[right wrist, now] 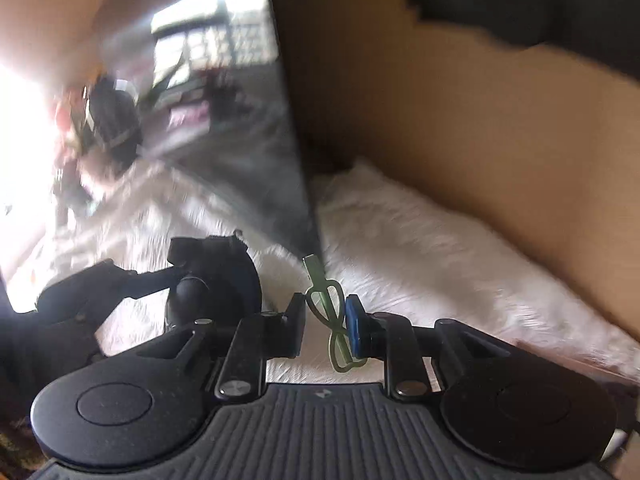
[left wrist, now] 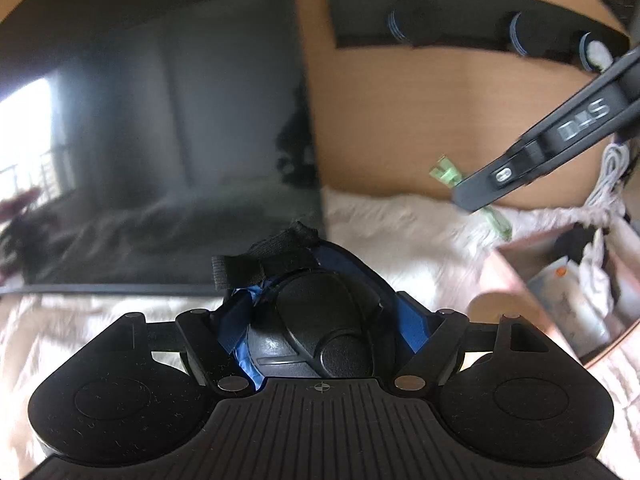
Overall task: Organize soft objects
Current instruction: 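Carry the eye mask with the left tool while the right tool carries the cord to the box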
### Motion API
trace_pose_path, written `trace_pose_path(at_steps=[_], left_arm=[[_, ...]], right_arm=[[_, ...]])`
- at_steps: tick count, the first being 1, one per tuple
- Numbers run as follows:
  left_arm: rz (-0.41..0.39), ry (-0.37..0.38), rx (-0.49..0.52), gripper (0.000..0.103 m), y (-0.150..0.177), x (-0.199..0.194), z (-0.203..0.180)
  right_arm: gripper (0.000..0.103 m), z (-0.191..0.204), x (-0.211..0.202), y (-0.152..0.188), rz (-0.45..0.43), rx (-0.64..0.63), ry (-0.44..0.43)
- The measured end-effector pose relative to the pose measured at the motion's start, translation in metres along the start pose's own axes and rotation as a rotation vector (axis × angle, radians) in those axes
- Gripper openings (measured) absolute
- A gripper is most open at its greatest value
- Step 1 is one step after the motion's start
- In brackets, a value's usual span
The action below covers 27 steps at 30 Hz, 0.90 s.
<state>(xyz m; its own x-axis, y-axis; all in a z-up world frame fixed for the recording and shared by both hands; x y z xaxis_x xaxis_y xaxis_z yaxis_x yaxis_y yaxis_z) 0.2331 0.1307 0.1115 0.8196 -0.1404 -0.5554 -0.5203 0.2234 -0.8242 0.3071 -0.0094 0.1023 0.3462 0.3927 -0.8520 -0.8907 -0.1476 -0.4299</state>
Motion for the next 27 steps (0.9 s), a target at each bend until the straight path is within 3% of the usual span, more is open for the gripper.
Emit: trace_pose_path(at_steps=[6,14,21,23,27], left_arm=[[-0.033,0.117,0.034,0.082,-0.022,0.006,-0.054],[-0.038,0.312,0.032,0.082,-0.036,0.023,-0.14],[0.059,0.475,-0.025,0.082,-0.035,0.059,-0.208],[0.102,0.496,-0.019,0.082,-0.037,0.079,-0.23],[0.21,0.493,0.03,0.082,-0.036,0.113,-0.255]], right_arm=[[0.021,-0.05,-0.081,0.015,-0.176,0.128,0.102],[0.021,-0.12,-0.138,0.071,-0.291,0.261,0.307],[0.021,-0.17,-0.127,0.138,-0.301,0.326,0.391],[0.021,-0.179,-0.108,0.154,-0.279,0.313,0.423],[0.021,-0.191,-0.072,0.185,-0.214,0.327,0.376]])
Point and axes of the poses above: each gripper's, at about its wrist camera, not at the fingertips, and x roughly the way its jaws point, z to its left, y to its underside, the point moved 8 cm from there along x, roughly the way its jaws point
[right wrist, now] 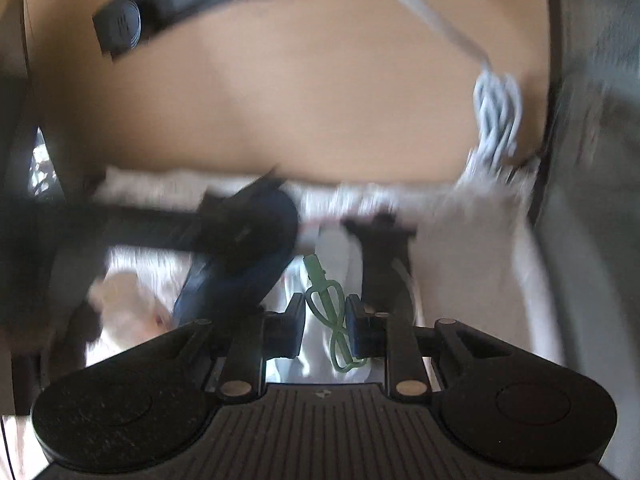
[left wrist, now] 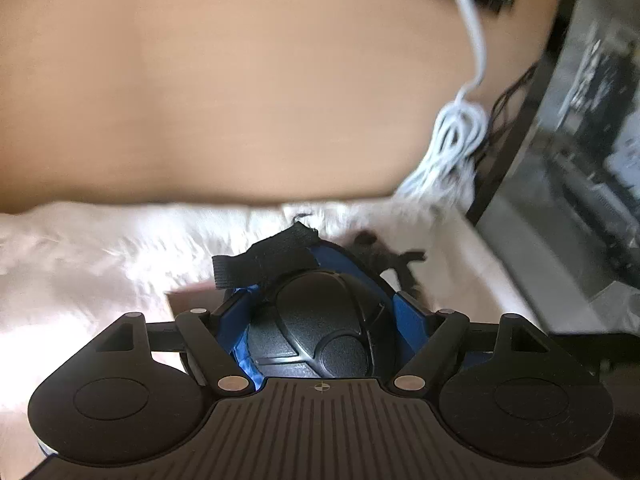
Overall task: Organize soft objects
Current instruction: 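Carry the eye mask with the left tool while the right tool carries the cord to the box, then open both tools to drop the eye mask and green cord into the box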
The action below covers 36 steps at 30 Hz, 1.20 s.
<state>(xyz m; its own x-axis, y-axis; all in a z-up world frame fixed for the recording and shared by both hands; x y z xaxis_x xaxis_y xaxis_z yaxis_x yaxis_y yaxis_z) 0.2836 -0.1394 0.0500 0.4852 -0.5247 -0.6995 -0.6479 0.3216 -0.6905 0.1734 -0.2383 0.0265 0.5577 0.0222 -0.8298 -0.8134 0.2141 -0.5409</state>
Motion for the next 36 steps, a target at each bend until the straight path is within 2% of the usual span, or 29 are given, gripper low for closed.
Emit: trace_pose_path(at_steps=[3,4,6,10,15,20,23,25,29,31,33,36], left_arm=[[0.098,0.019,-0.02,0.082,0.006,0.025,0.003],[0.122,0.025,-0.026,0.079,0.009,0.031,0.004],[0.15,0.016,-0.033,0.079,0.017,0.039,0.009],[0.159,0.001,-0.054,0.079,0.023,0.043,0.02],[0.137,-0.011,-0.051,0.078,0.023,0.037,0.025],[0.11,0.023,-0.095,0.071,0.024,0.021,0.031],[0.102,0.038,-0.118,0.07,0.024,0.014,0.035],[0.102,0.043,-0.123,0.07,0.024,0.013,0.036],[0.099,0.043,-0.109,0.07,0.025,0.013,0.033],[0.078,0.033,-0.109,0.067,0.024,0.009,0.032],[0.028,0.027,-0.119,0.066,0.02,0.001,0.033],[-0.009,0.016,-0.117,0.066,0.015,-0.005,0.033]], right_arm=[[0.021,-0.004,0.02,0.014,0.024,-0.035,0.026],[0.021,-0.006,0.026,0.016,0.036,-0.033,0.026],[0.021,-0.009,0.038,0.022,0.065,-0.017,0.017],[0.021,-0.006,0.054,0.037,0.106,-0.037,0.014],[0.021,0.001,0.06,0.038,0.101,-0.067,0.012],[0.021,-0.005,0.043,0.027,0.039,0.018,-0.093],[0.021,-0.009,0.03,0.017,0.007,0.1,-0.19],[0.021,-0.009,0.029,0.015,0.01,0.12,-0.218],[0.021,-0.008,0.037,0.018,0.034,0.083,-0.17],[0.027,-0.008,0.04,0.023,0.046,0.051,-0.121],[0.043,-0.007,0.036,0.027,0.025,0.005,-0.07],[0.046,-0.006,0.025,0.028,-0.027,-0.032,-0.042]])
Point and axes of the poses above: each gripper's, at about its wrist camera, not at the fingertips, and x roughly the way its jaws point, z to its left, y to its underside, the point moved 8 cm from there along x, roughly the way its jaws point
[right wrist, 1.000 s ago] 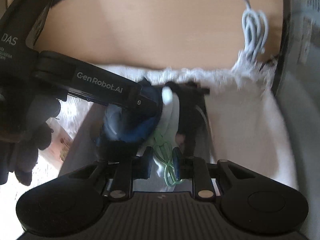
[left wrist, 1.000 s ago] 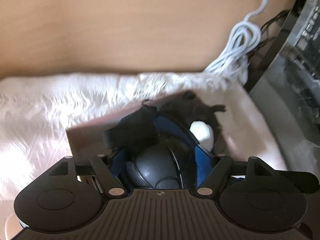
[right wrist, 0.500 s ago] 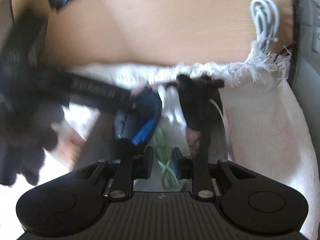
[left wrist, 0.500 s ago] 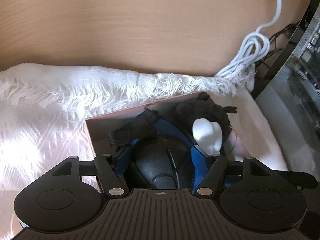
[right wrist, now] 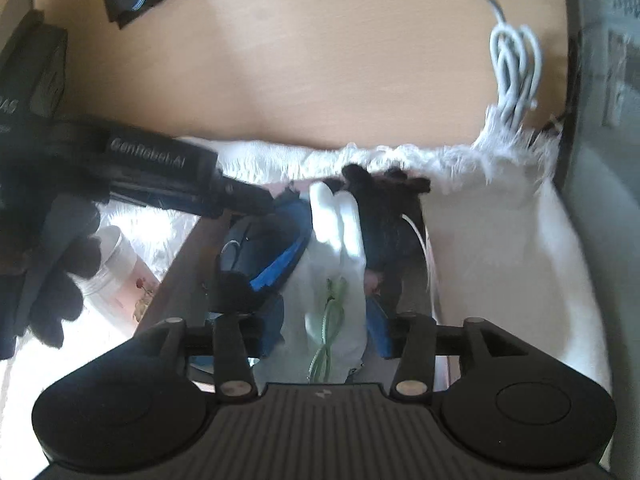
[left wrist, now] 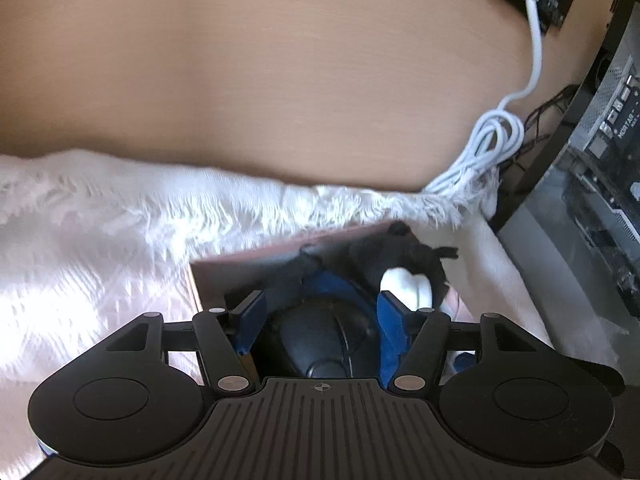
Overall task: Organize soft objects
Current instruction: 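Open both tools to drop the eye mask and green cord into the box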
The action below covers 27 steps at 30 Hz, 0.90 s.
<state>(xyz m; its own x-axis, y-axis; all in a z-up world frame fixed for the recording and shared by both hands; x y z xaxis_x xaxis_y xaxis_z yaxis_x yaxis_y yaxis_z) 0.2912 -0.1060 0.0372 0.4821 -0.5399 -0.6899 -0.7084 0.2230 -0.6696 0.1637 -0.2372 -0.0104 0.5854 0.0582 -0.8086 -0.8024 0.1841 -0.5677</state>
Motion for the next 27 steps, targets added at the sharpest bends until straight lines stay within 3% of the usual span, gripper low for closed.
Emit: trace_pose_path(at_steps=[2,4,6,9,11,13,19,22,25,26,27], left_arm=[[0.032,0.004,0.024,0.066,0.002,0.006,-0.005],[0.071,-0.018,0.066,0.064,0.007,0.015,-0.01],[0.09,-0.055,0.098,0.063,0.012,0.021,-0.01],[0.08,-0.058,0.095,0.062,0.01,0.019,-0.008],[0.079,-0.065,0.106,0.062,0.009,0.019,-0.007],[0.08,-0.061,0.107,0.062,0.008,0.021,-0.005],[0.095,-0.093,0.118,0.068,0.012,0.031,-0.003],[0.092,-0.129,0.134,0.07,0.013,0.033,-0.007],[0.032,-0.167,0.152,0.067,0.011,0.021,-0.01],[-0.001,-0.174,0.155,0.064,0.01,0.013,-0.01],[-0.04,-0.18,0.151,0.064,0.008,0.002,-0.01]], right_arm=[[0.046,0.001,-0.008,-0.002,-0.04,-0.006,0.013],[0.043,-0.003,-0.007,-0.008,-0.057,-0.024,0.1],[0.025,-0.009,0.002,-0.01,-0.022,-0.028,0.178],[0.023,-0.016,0.026,-0.006,0.057,0.058,0.108],[0.02,-0.01,0.03,-0.007,0.044,0.032,0.115],[0.013,0.001,0.037,-0.003,0.08,0.048,0.03],[0.013,0.018,0.043,0.005,0.072,-0.083,0.059],[0.022,0.012,0.039,0.006,0.092,-0.062,0.069],[0.025,0.008,0.025,0.007,0.092,-0.066,0.078],[0.041,0.008,0.017,0.007,0.079,-0.074,0.091],[0.067,0.008,0.008,0.006,0.058,-0.083,0.113]])
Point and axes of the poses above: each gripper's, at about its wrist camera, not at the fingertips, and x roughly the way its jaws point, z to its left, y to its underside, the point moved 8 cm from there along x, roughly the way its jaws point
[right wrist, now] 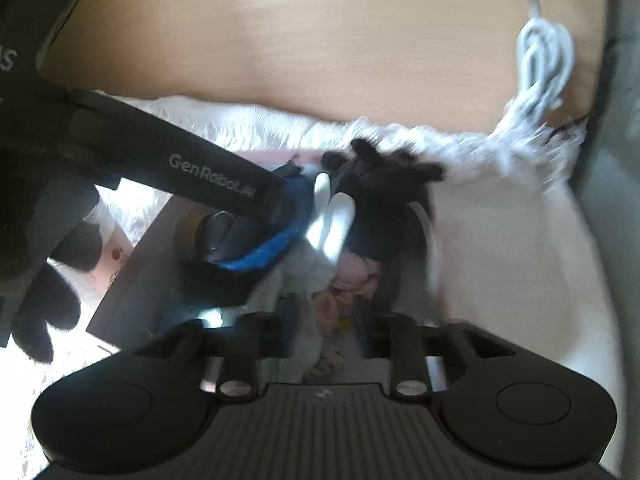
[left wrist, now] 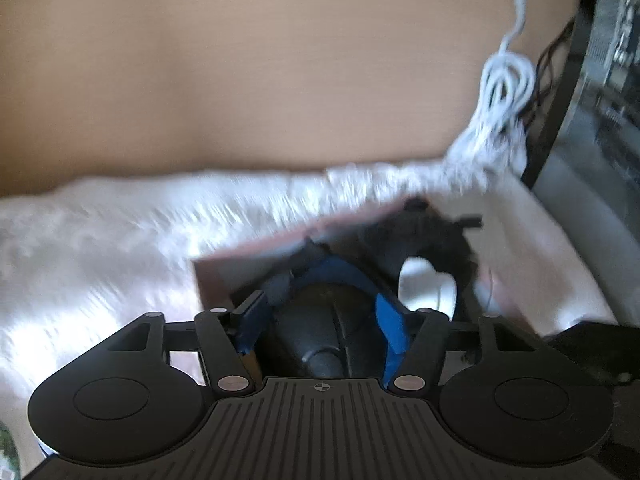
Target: Organize soft objects
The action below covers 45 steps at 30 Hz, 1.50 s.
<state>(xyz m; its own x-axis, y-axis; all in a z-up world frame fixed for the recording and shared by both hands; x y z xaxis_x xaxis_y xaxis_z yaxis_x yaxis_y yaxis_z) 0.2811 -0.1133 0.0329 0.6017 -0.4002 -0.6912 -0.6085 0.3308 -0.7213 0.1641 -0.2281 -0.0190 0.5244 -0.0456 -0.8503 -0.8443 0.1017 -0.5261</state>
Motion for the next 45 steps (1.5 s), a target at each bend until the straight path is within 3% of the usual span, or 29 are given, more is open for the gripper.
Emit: trace_pose_path(at_steps=[2,6,10,17,23,28,32,35,45], left_arm=[[-0.07,-0.003,-0.04,0.064,-0.002,-0.023,0.007],[-0.168,-0.019,-0.118,0.064,0.011,-0.069,0.022],[-0.204,-0.066,-0.176,0.064,0.055,-0.11,0.036],[-0.115,-0.19,-0.318,0.064,0.172,-0.14,0.047],[-0.054,-0.266,-0.38,0.063,0.233,-0.124,0.039],[-0.097,-0.34,-0.332,0.068,0.24,-0.122,0.027],[-0.138,-0.386,-0.372,0.072,0.241,-0.12,0.021],[-0.144,-0.411,-0.357,0.072,0.242,-0.119,0.018],[-0.148,-0.42,-0.358,0.072,0.243,-0.12,0.014]], right_arm=[[0.083,-0.003,-0.02,-0.002,-0.08,-0.009,0.039],[0.083,-0.005,-0.042,-0.009,-0.138,0.002,0.058],[0.083,0.006,-0.053,-0.007,-0.157,-0.036,0.047],[0.084,0.041,-0.073,0.023,-0.166,-0.148,-0.044],[0.088,0.078,-0.067,0.072,-0.108,-0.242,-0.104],[0.088,0.088,-0.039,0.104,0.013,-0.293,-0.084],[0.103,0.08,-0.029,0.104,0.034,-0.23,-0.073],[0.103,0.071,-0.024,0.105,0.041,-0.171,-0.098],[0.103,0.069,-0.025,0.11,-0.015,-0.202,-0.123]])
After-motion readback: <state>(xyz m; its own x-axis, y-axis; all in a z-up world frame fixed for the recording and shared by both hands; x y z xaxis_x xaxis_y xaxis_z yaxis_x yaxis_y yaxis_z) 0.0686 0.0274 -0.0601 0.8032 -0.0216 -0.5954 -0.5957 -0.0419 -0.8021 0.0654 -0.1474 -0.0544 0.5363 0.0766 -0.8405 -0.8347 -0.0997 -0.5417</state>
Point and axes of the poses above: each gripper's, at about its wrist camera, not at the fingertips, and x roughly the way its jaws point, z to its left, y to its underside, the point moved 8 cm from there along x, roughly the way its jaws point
